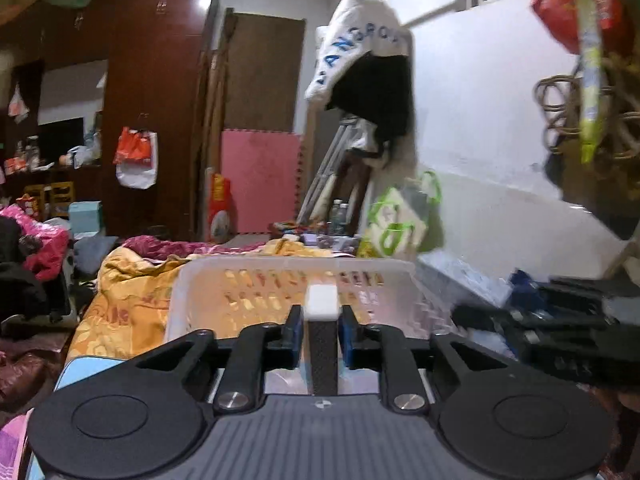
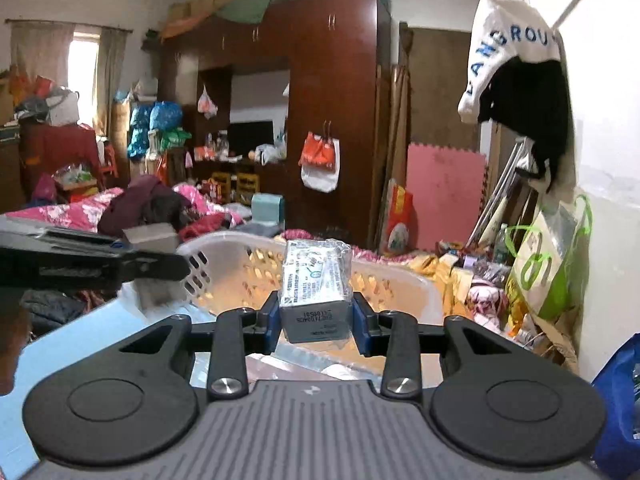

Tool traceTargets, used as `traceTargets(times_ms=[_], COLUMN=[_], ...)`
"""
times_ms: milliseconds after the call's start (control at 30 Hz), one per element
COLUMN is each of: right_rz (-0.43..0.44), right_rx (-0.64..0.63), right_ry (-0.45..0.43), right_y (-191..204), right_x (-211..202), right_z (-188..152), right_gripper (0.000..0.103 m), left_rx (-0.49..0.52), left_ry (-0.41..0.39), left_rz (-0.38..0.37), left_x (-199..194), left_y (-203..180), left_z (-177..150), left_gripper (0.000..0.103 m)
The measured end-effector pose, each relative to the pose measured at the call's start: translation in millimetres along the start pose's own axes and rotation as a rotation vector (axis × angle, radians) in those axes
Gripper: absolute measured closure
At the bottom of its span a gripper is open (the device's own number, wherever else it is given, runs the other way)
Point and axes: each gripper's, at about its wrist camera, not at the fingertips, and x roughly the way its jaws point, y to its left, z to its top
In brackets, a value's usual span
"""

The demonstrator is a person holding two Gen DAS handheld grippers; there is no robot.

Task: Organize objects
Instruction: 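Carry both boxes over the white basket and open both grippers, then grasp the small white QR-code box with the left gripper while the right grasps a clear packet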

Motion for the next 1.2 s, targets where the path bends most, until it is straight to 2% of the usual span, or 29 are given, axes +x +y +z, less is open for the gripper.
traceTargets(times_ms=[33,67,167,300,367,500,600,700,800,833,867,900,967,1100,1200], right_rz=[0.0,-0.006,-0.009,0.04,0.08,0.138,0.223,0.306,0.28,0.265,0.257,0.265,0.29,0.253,0.225], right_rx=[0.003,0.007,-0.006,0.044,0.07,0.078,0.116,0.113,0.031,0.018,0.015,0.018,0.02,0.022,0.039], right_ry=[0.011,0.016,0.007,-0.018,-0.055,-0.084,-0.062,-0.041,-0.002,0.0,0.006,0.016,0.036,0.001,-0.015], right_y=[0.1,0.2,2.5,0.1,1.3,16.7,30.1,44.7,63.9,64.8,66.5,66.9,66.6,58.8,47.0], right_x=[2.9,3.3,-10.3,-44.9,-69.9,-108.3,-117.1,-115.7,-99.4,-94.6,-88.4,-83.3,-75.0,-86.1,-103.1], right_z=[-4.5,-8.7,-20.7,-35.3,-54.7,-109.2,-141.9,-157.0,-156.6,-157.4,-157.3,-157.7,-159.1,-161.1,-169.2], right_gripper=[0.058,0.046,0.028,0.019,0.006,0.003,0.003,0.003,0.01,0.017,0.031,0.037,0.069,0.069,0.069], left_rx=[-0.006,-0.022,-0.063,-0.022,0.005,0.06,0.066,0.09,0.087,0.091,0.099,0.109,0.118,0.11,0.124], left_ry=[0.01,0.024,0.029,-0.036,-0.042,-0.03,-0.027,-0.014,-0.002,0.004,0.014,0.021,0.027,0.043,0.051], left_rz=[0.014,0.022,0.003,-0.011,-0.038,-0.131,-0.106,-0.11,-0.128,-0.136,-0.141,-0.141,-0.142,-0.182,-0.181], left_x=[6.5,10.3,5.4,-39.0,-62.9,-106.8,-122.3,-123.6,-121.2,-120.6,-118.8,-117.4,-115.0,-111.3,-105.8], left_y=[2.9,6.1,15.9,13.5,11.7,7.7,6.9,4.2,3.0,2.6,1.4,-0.6,-4.2,-13.8,-26.3], left_z=[-1.0,-2.4,-12.4,-37.0,-58.9,-120.5,-154.7,-163.9,-166.2,-169.3,-171.9,-175.1,-178.8,-183.5,-186.3], left_gripper=[0.048,0.029,0.028,0.027,0.027,0.026,0.026,0.026,0.026,0.026,0.026,0.026,0.026,0.026,0.026])
